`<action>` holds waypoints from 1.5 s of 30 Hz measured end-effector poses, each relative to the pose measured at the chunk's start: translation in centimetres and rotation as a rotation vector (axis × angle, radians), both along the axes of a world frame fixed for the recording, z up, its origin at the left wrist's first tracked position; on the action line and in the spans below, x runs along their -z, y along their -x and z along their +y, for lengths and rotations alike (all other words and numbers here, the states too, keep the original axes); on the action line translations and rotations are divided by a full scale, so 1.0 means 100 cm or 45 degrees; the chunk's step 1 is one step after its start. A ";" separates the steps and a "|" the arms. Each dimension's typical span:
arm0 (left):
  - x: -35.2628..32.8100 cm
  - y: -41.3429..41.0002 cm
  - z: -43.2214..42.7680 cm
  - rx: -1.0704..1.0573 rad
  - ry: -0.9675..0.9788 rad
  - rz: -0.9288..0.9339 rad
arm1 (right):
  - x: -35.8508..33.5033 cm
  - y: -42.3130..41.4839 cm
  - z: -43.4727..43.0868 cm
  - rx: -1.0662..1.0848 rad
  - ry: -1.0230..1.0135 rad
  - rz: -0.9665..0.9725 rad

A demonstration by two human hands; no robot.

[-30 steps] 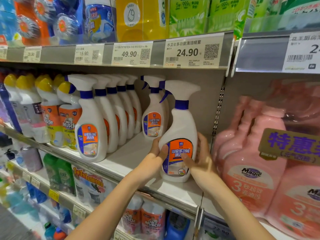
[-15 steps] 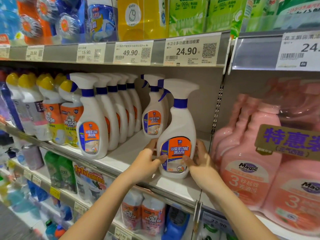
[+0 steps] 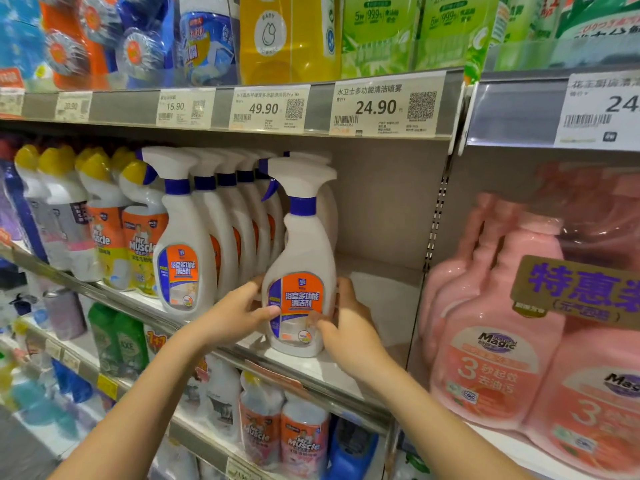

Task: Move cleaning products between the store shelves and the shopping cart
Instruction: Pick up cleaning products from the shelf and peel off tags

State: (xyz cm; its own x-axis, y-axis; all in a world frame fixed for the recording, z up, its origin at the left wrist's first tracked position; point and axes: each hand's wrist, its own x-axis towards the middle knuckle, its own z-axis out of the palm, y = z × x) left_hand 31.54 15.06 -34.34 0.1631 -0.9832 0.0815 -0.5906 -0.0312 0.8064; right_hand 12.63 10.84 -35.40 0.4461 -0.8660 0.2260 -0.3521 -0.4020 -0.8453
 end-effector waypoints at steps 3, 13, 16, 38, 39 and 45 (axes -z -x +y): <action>-0.002 -0.012 0.002 -0.038 -0.050 0.045 | -0.002 -0.015 0.002 -0.030 -0.018 -0.016; 0.014 -0.001 0.007 -0.217 0.175 -0.250 | 0.005 -0.023 -0.003 -0.022 0.019 0.051; 0.014 0.005 -0.003 -0.341 0.136 -0.291 | 0.006 -0.029 -0.007 0.028 0.043 0.102; 0.009 -0.005 -0.102 -0.372 0.053 -0.341 | -0.002 -0.068 -0.076 0.236 0.053 0.207; 0.008 -0.005 -0.104 -0.358 0.054 -0.343 | -0.003 -0.069 -0.078 0.248 0.055 0.217; 0.011 -0.013 -0.118 -0.340 0.075 -0.339 | -0.004 -0.077 -0.086 0.283 0.072 0.282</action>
